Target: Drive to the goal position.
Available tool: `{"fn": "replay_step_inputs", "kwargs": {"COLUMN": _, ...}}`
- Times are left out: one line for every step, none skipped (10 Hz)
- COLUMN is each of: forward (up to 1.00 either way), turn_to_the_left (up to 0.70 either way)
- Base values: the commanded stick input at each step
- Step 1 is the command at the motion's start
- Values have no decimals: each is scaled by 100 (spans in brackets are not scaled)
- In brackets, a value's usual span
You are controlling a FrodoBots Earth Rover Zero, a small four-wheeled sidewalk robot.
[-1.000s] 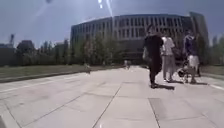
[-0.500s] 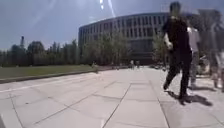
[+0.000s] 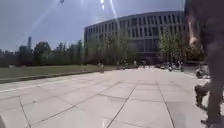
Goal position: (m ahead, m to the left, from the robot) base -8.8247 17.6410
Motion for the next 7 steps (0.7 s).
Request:
{"fn": "replay_step_inputs", "kwargs": {"forward": 0, "turn_to_the_left": 85}}
{"fn": "replay_step_inputs", "kwargs": {"forward": 0, "turn_to_the_left": 85}}
{"fn": "replay_step_inputs", "kwargs": {"forward": 0, "turn_to_the_left": 85}}
{"fn": "replay_step_inputs", "kwargs": {"forward": 0, "turn_to_the_left": 85}}
{"fn": "replay_step_inputs", "kwargs": {"forward": 0, "turn_to_the_left": 85}}
{"fn": "replay_step_inputs", "kwargs": {"forward": 0, "turn_to_the_left": 85}}
{"fn": "replay_step_inputs", "kwargs": {"forward": 0, "turn_to_the_left": 85}}
